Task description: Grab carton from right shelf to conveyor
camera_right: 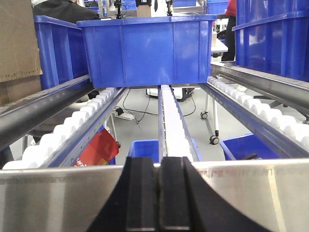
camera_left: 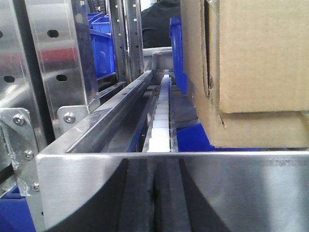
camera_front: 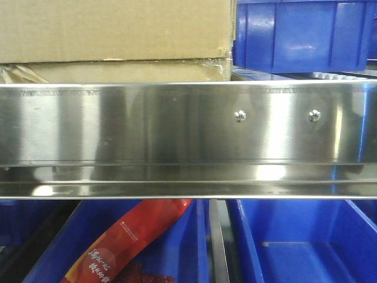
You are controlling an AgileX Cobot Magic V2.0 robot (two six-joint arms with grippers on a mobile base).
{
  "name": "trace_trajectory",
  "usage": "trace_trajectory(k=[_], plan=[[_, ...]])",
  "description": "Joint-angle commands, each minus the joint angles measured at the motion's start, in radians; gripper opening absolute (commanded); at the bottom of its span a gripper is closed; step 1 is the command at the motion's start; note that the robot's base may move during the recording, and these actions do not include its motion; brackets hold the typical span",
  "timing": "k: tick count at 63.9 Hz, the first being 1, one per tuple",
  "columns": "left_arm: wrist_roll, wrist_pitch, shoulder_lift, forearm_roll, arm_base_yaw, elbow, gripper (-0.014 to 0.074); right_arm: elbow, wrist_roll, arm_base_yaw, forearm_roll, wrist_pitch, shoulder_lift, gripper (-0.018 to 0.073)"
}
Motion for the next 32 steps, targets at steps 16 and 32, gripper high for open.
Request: trace_trajectory(k=[16, 32], plan=[[0.001, -0.017, -0.004, 0.115, -0.004, -0.003, 0.0002, -0.001, -0.004, -0.002, -0.007, -0.021, -0.002, -0.0069], [0.001, -0.019, -0.004, 0.116, -0.004, -0.003, 0.0002, -0.001, -0.004, -0.002, -0.061, -0.021, -0.002, -0.0069]])
